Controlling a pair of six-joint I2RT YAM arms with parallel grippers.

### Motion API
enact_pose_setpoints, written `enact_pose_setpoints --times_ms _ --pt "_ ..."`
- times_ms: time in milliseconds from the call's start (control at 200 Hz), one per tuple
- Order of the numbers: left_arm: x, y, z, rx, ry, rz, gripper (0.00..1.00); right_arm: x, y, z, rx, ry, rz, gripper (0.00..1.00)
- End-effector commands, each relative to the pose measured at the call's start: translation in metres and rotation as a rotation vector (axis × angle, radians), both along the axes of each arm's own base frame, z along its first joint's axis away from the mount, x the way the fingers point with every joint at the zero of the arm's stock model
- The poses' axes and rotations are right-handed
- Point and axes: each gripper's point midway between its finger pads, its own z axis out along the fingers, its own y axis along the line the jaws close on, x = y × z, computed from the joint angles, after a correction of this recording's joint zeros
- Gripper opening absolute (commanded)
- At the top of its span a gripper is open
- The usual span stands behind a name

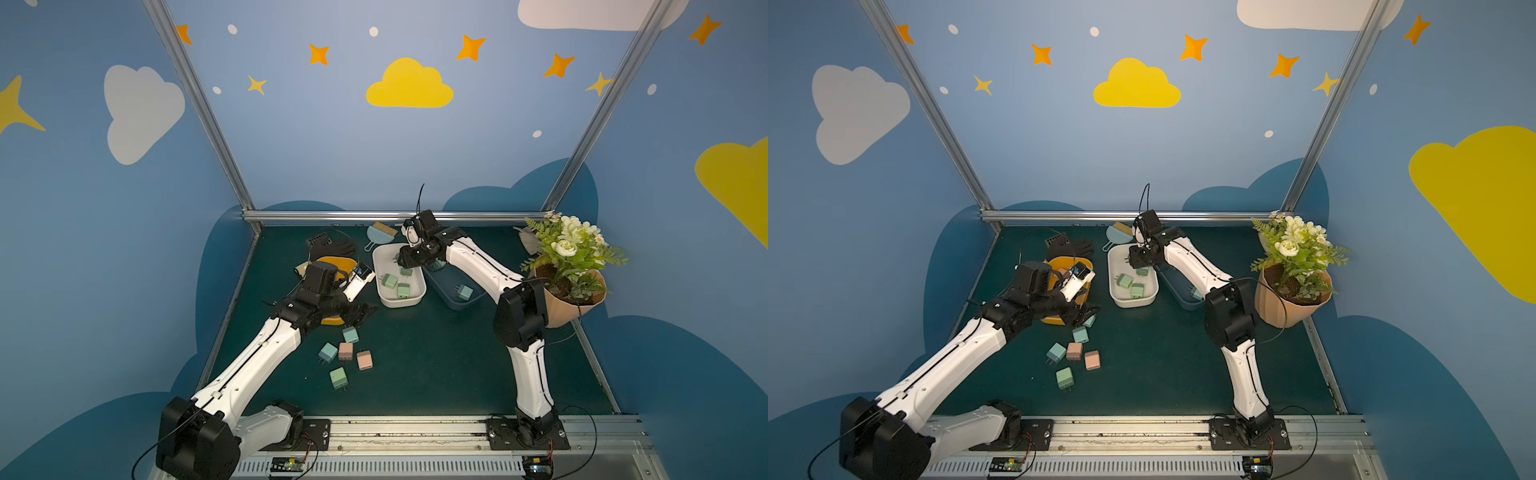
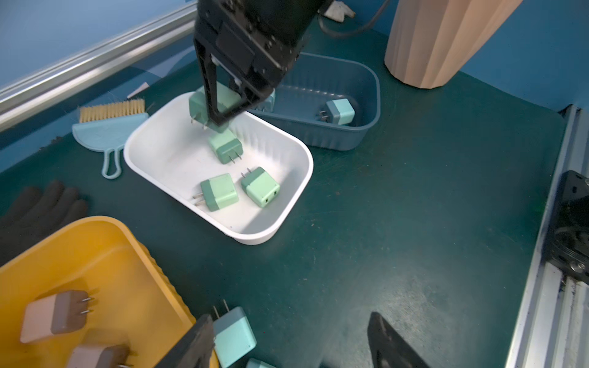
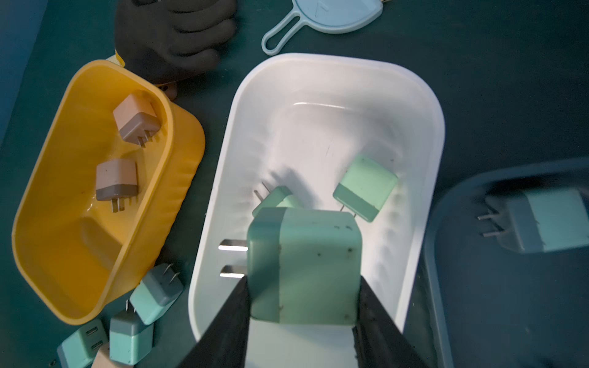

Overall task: Place the plugs by color into the storage box
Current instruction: Place the plug in the storage box.

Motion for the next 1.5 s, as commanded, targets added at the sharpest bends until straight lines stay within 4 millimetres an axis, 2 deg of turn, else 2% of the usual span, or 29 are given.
enact_pose_setpoints --times_ms 0,115,320,415,601,826,941,1076,1141,1316,1497 --pt "0.015 -0.004 0.02 -0.029 -0.071 -0.026 0.77 0.015 0.02 0.004 0.08 -0.032 0.042 0.34" --pt "0.017 -0.002 0.013 -0.054 -0.047 -0.021 0.77 0.029 0.031 -0.006 0.112 -0.046 0.035 0.37" --pt "0.009 0.004 0.011 -0.031 -0.056 -0.022 0.77 0.04 0.047 -0.027 0.142 -0.023 0.042 0.4" --pt "0.007 0.008 0.01 -0.01 -0.065 -0.011 0.77 0.042 0.051 -0.031 0.152 -0.014 0.04 0.44" --pt "0.005 0.01 0.008 0.003 -0.058 -0.009 0.77 0.038 0.055 -0.018 0.153 -0.031 0.051 0.52" --pt "0.002 0.012 0.01 0.009 -0.058 -0.005 0.77 0.022 0.059 0.007 0.132 -0.071 0.073 0.54" --pt "-0.003 0.012 0.017 -0.007 -0.071 -0.004 0.77 0.011 0.057 0.014 0.102 -0.082 0.077 0.55" --pt "-0.01 0.005 0.03 -0.08 -0.09 -0.025 0.77 -0.007 0.052 0.011 0.057 -0.08 0.069 0.55" --pt "-0.013 0.002 0.033 -0.1 -0.091 -0.032 0.77 -0.017 0.05 0.016 0.055 -0.075 0.051 0.55" --pt "-0.016 -0.006 0.023 -0.112 -0.041 -0.021 0.77 -0.054 0.045 0.035 0.079 -0.067 0.051 0.55" --pt "-0.03 -0.021 0.007 -0.042 -0.003 -0.057 0.77 -0.109 0.03 0.041 0.07 -0.028 0.074 0.55"
